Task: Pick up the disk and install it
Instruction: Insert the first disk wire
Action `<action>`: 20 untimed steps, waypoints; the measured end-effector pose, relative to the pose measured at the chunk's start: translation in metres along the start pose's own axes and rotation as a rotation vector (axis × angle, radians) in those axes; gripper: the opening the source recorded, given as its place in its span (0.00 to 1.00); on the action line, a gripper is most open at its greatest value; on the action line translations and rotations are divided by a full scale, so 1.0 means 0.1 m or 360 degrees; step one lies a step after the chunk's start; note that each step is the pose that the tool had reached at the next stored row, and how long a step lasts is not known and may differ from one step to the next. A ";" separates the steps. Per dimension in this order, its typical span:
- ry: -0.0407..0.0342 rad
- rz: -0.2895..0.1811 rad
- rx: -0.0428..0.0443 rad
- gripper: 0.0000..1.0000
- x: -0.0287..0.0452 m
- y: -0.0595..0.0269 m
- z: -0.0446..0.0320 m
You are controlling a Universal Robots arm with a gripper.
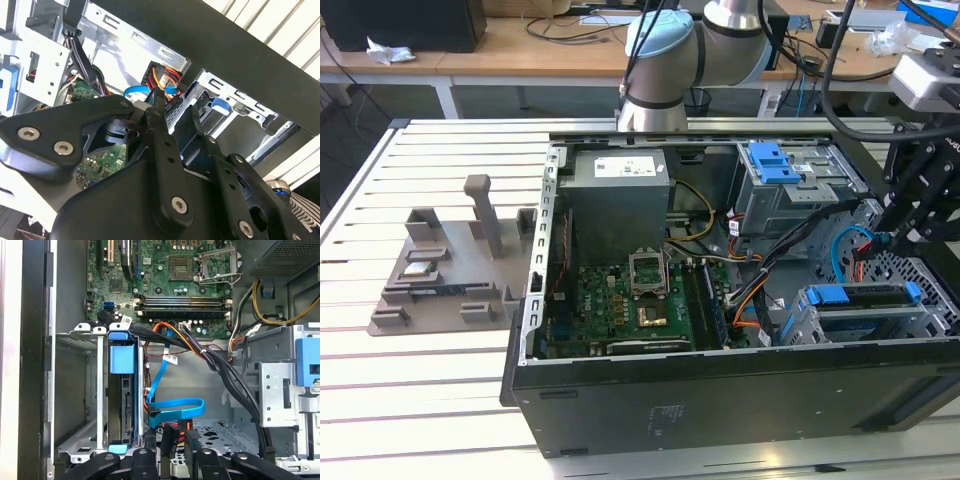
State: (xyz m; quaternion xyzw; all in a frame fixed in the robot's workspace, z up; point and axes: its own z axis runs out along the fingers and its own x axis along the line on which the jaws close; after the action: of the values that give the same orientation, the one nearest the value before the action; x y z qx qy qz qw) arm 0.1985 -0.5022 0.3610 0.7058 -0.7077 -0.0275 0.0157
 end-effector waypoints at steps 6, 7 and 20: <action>0.0003 0.0000 0.0000 0.35 0.001 0.000 0.003; 0.0003 0.0000 0.0000 0.28 0.001 0.000 0.003; 0.0006 0.0000 0.0000 0.17 0.148 0.002 0.001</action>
State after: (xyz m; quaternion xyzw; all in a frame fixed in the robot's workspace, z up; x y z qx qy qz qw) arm 0.1982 -0.5170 0.3607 0.7058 -0.7077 -0.0260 0.0171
